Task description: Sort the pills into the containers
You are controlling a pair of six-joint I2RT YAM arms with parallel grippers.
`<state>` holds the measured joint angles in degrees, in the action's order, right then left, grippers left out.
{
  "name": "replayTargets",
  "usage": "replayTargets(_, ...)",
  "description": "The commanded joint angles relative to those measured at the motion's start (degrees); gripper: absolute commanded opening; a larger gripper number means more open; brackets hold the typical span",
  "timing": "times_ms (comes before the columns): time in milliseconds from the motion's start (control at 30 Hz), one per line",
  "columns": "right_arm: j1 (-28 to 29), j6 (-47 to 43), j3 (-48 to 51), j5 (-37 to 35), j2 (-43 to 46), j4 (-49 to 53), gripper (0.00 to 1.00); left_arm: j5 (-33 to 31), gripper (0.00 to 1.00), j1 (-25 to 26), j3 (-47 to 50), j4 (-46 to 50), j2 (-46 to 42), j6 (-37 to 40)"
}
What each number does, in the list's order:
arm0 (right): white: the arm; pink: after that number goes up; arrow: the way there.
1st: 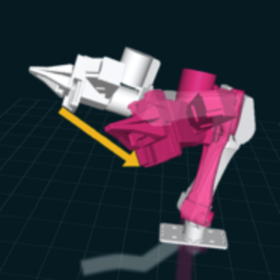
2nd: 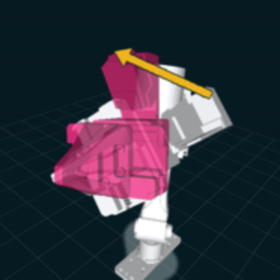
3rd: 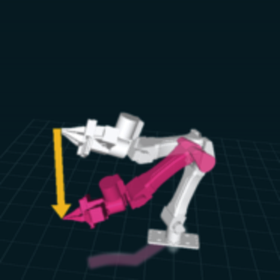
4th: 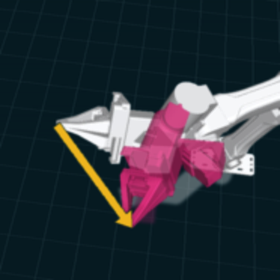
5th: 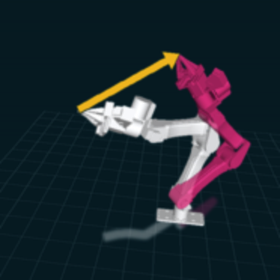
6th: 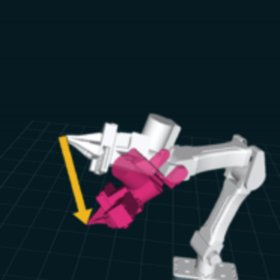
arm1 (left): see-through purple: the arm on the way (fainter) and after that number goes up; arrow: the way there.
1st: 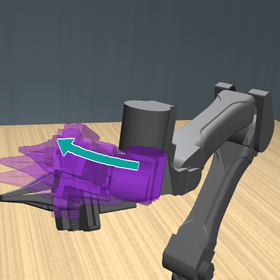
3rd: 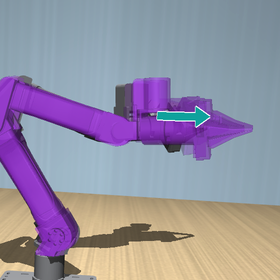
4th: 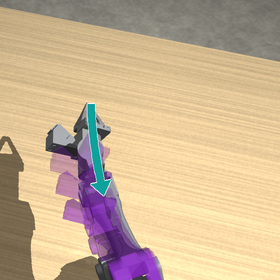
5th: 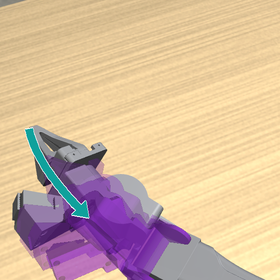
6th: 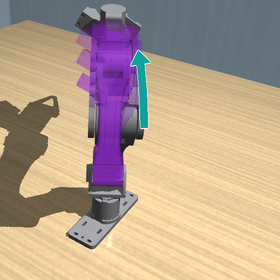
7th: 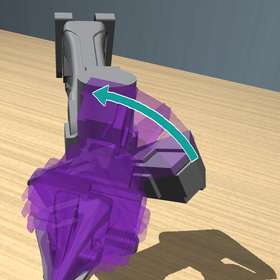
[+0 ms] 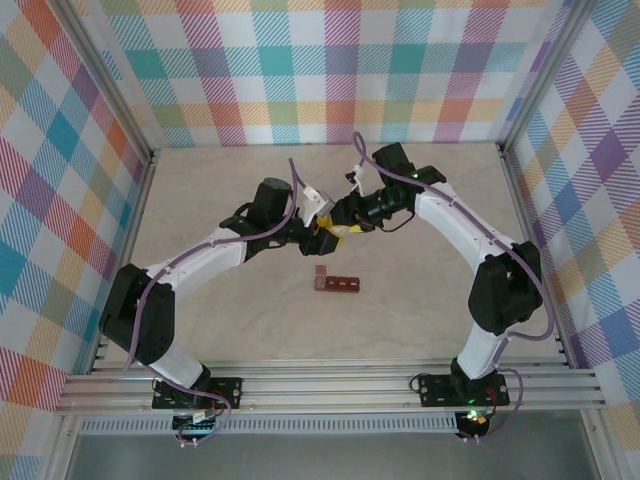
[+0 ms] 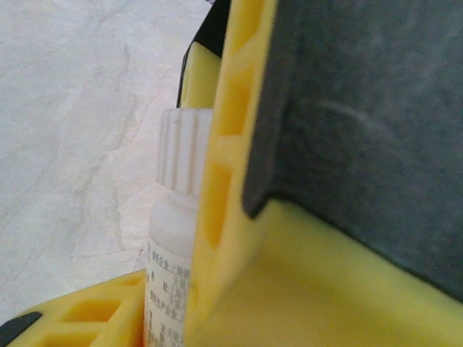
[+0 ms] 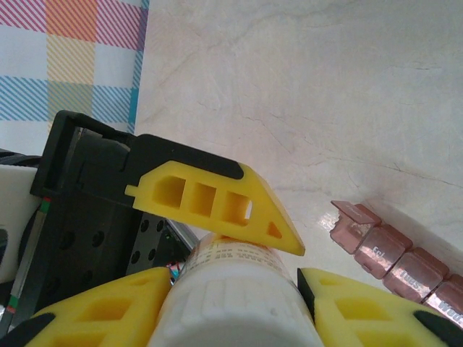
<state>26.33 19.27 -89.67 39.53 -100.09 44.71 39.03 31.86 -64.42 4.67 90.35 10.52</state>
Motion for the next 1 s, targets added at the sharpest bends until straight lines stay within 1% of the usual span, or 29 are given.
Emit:
replayTargets(0,0.22,0.55,0.11,1.12,0.03,-1.71,0.36,1.93,0.48,0.58,-1.72,1.62,0.3,-0.09)
replayTargets(33,0.22,0.72,0.11,1.15,0.1,-1.88,0.36,1.79,0.5,0.66,-1.75,1.74,0.25,-0.13)
replayTargets(100,0.22,0.91,0.11,1.25,0.16,-2.06,0.36,1.42,0.59,0.66,-1.8,2.08,0.27,-0.16)
replayTargets(133,0.21,0.88,-0.03,1.25,0.21,-2.02,0.36,1.32,0.61,0.66,-1.91,2.27,0.28,-0.11)
replayTargets(300,0.22,0.9,-0.07,1.02,0.16,-2.08,0.36,1.27,0.6,0.66,-2.02,2.87,0.34,0.17)
replayTargets(400,0.17,0.83,0.04,0.94,0.22,-2.06,0.36,1.04,0.54,0.66,-2.02,2.8,0.27,0.18)
replayTargets(533,0.22,0.85,0.62,0.86,0.42,-2.1,0.37,0.55,0.41,0.66,-2.2,2.93,0.11,-0.01)
replayTargets(600,0.21,0.9,0.72,0.61,0.63,-2.17,0.41,0.28,0.36,0.66,-2.36,3.11,-0.03,0.02)
replayTargets(767,-0.37,1.7,0.88,-0.69,2.11,-2.65,0.61,-0.74,0.22,0.66,-2.77,3.71,-0.26,0.02)
replayTargets(833,-0.98,2.5,1.56,-0.94,3.32,-3.6,0.66,-1.18,0.21,0.66,-2.88,3.95,-0.41,0.02)
replayTargets(967,-2.36,3.21,3.26,-1.16,6.0,-4.47,0.71,-1.75,0.16,0.66,-3.09,4.03,-0.87,-0.07)
